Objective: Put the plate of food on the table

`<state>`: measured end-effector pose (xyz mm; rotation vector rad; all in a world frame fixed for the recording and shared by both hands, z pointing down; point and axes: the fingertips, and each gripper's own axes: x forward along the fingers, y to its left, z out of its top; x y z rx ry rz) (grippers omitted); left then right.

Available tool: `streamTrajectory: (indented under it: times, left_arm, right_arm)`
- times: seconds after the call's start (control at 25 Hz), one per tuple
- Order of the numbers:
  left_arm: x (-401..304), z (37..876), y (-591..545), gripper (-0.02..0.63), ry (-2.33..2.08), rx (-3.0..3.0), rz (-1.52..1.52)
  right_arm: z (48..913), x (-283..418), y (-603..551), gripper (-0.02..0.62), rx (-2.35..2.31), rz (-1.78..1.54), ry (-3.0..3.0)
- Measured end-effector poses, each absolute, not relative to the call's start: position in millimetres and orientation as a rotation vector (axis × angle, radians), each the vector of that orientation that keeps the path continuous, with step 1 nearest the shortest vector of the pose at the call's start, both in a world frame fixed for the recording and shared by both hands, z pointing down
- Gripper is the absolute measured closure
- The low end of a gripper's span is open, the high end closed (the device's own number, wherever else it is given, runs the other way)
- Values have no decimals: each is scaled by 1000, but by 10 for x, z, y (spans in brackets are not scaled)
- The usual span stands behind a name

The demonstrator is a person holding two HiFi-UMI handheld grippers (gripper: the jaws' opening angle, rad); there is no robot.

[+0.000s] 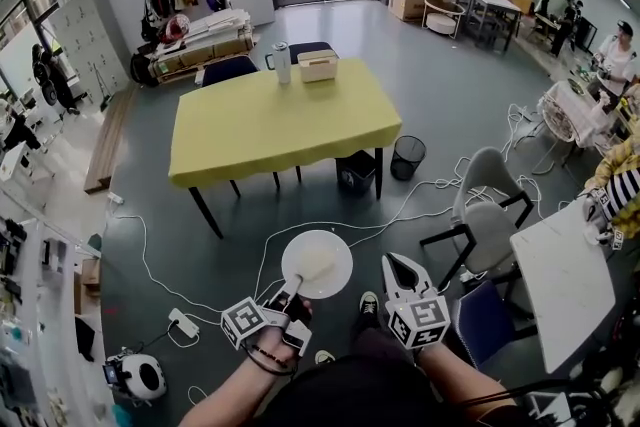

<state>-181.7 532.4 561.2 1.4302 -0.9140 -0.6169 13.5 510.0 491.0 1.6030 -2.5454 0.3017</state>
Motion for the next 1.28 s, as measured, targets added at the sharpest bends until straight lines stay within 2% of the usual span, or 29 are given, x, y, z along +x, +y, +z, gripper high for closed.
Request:
streamTrajectory:
  times: [0.6,1.28]
  left_arm:
    - [-1536,5598,4131,584,-934,1411,-669]
    - [-900,5581,2701,584,-977,1371,-756]
  right_arm:
    - [4896,329,3800,583,1526,295,-2592]
    - [5057,995,2272,583,1417,365,-2615]
